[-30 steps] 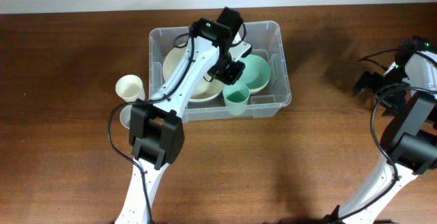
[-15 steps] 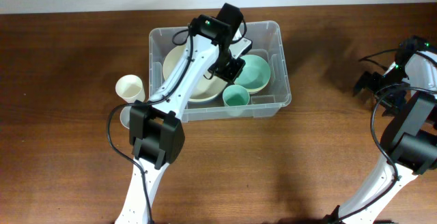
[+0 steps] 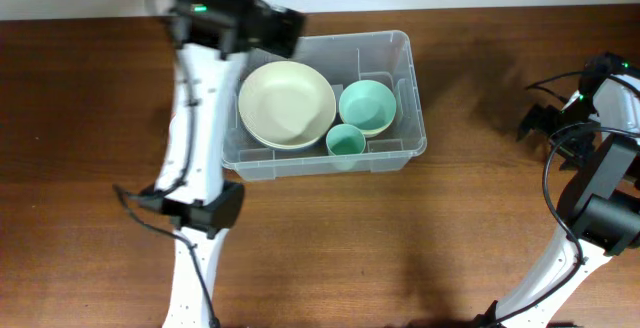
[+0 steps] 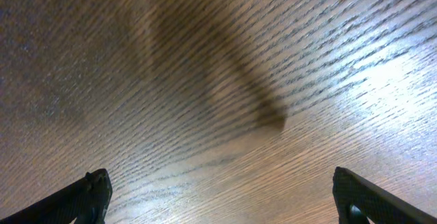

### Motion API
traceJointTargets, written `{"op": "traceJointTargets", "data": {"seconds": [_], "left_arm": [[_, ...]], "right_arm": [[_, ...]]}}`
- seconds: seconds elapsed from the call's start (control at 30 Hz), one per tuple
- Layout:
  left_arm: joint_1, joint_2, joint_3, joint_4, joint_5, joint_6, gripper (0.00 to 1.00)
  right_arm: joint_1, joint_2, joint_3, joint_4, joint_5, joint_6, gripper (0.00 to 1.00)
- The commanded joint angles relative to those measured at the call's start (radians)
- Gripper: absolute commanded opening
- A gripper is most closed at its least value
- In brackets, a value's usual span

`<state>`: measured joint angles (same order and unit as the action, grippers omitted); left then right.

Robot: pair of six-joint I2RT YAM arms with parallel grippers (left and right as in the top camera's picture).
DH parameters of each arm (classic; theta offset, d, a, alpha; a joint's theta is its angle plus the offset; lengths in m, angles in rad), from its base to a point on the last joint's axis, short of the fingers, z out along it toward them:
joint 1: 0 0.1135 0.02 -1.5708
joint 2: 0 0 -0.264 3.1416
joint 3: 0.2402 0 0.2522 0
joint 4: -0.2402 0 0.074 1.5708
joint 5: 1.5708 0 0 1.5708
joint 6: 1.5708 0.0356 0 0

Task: Pack container
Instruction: 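Raise the left gripper and move it left to the cream cup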

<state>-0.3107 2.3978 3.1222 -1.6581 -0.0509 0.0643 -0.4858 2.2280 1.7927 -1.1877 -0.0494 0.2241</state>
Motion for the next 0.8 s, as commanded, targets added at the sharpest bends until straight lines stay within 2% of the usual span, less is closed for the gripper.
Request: {"op": "traceJointTargets", "data": {"seconds": [0.0,0.13,0.2,0.33,0.5,0.6,0.77], "left_arm": [[0.075,-0.060,0.014,-0.030,-0.096,-0.080,0.77],[0.152,-0.106,0.013,-0.030,-0.096,-0.105,0.79],[0.186,-0.126,0.005,-0.029,-0.097,-0.106,0.87],[0.245,-0.142,-0.045,-0.030,-0.094,-0.130,0.87],[0.285,-0.142,-0.243,-0.030,-0.085,-0.160,0.87],[0.302,-0.142,-0.386,-0.030,-0.087,-0.185,0.99],[0.361,-0.141,-0.552,-0.030,-0.086,-0.296,1.00]], "right_arm": [[-0.005,-0.017,-0.003,0.001,0.002,-0.007,0.99],[-0.005,-0.017,-0.003,0.001,0.001,-0.007,0.99],[-0.005,-0.017,-0.003,0.001,0.002,-0.007,0.99],[-0.005,-0.017,-0.003,0.001,0.001,-0.007,0.99],[-0.005,-0.017,-0.003,0.001,0.002,-0.007,0.99],[-0.005,-0.017,-0.003,0.001,0.002,-0.007,0.99],[-0.005,-0.017,-0.003,0.001,0.002,-0.007,0.99]]}}
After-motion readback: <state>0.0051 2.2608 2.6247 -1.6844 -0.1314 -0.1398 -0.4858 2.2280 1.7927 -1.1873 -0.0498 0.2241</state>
